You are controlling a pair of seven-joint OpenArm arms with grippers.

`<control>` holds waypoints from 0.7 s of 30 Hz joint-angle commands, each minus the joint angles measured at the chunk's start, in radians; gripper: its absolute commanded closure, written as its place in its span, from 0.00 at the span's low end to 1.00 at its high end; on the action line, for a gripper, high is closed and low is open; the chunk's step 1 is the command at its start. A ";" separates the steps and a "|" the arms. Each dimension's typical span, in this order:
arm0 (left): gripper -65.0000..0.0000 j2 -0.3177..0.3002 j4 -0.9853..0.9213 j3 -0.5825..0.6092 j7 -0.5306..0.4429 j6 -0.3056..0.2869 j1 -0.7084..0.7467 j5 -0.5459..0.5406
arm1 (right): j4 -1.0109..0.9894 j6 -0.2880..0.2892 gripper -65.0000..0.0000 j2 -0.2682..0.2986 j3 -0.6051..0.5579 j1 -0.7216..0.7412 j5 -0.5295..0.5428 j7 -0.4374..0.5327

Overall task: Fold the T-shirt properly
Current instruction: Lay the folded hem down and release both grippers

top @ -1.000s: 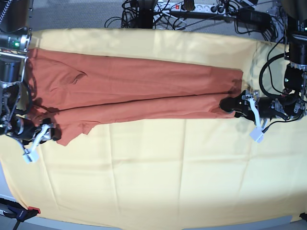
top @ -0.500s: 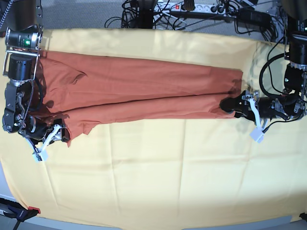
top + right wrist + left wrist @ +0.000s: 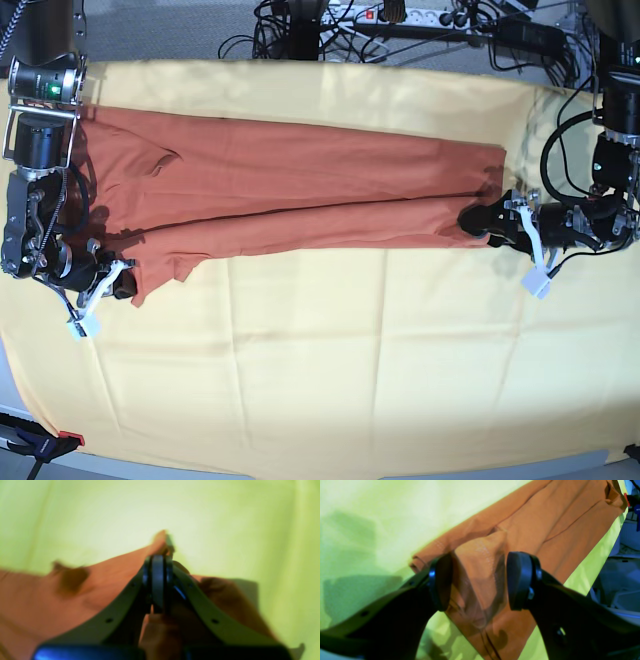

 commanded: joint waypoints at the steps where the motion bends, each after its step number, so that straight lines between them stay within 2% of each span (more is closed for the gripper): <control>1: 0.45 -0.019 0.013 -0.008 -0.018 -0.008 -0.019 -0.014 | 0.030 0.013 1.00 0.022 0.006 0.030 0.041 -0.011; 6: 0.45 -0.019 0.013 -0.008 -0.018 -0.008 -0.019 -0.014 | 0.114 0.013 1.00 0.047 0.006 0.018 0.136 -0.110; 13: 0.45 -0.019 0.013 -0.008 -0.018 -0.008 -0.019 -0.014 | 0.274 0.013 1.00 0.129 0.006 -0.098 0.220 -0.148; 21: 0.45 -0.019 0.013 -0.008 -0.018 -0.008 -0.020 -0.014 | 0.446 0.013 1.00 0.198 0.006 -0.287 0.223 -0.151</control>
